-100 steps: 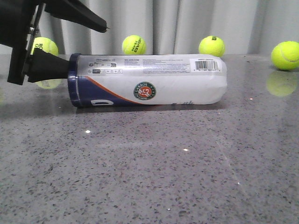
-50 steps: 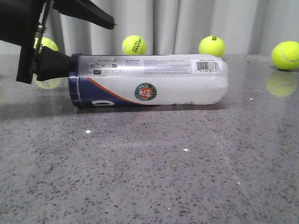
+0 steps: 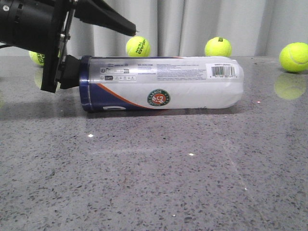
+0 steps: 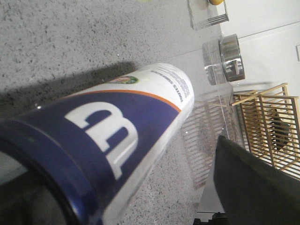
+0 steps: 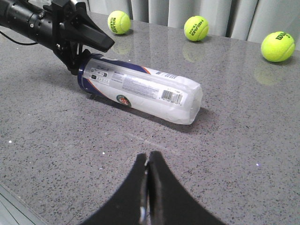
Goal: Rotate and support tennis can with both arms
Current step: 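Move the left gripper to the can's blue cap end and grasp it, then lift the cap end with the left gripper, tilting the can upward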
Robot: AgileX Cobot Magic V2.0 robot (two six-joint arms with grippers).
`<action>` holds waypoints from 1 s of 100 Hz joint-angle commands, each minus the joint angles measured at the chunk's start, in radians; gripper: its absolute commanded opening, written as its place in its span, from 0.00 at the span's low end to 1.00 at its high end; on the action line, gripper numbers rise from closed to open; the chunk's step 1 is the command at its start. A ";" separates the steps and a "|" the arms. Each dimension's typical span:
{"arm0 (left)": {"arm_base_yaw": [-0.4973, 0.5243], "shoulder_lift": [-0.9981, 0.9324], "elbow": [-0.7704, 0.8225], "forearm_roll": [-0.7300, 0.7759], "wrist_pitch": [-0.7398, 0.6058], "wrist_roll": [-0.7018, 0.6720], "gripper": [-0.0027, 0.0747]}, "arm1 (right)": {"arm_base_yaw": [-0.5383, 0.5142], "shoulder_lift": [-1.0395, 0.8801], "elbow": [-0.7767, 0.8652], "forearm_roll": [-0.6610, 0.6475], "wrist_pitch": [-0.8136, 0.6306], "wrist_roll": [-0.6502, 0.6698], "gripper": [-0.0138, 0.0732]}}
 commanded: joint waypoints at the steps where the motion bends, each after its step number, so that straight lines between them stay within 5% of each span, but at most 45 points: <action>1: -0.006 -0.029 -0.030 -0.058 0.055 0.002 0.63 | -0.006 0.012 -0.025 -0.010 -0.088 -0.003 0.08; 42: -0.006 0.008 -0.030 -0.069 0.084 0.000 0.01 | -0.006 0.012 -0.025 -0.010 -0.088 -0.003 0.08; 100: -0.006 -0.001 -0.075 -0.073 0.141 0.002 0.01 | -0.006 0.012 -0.025 -0.011 -0.088 -0.003 0.08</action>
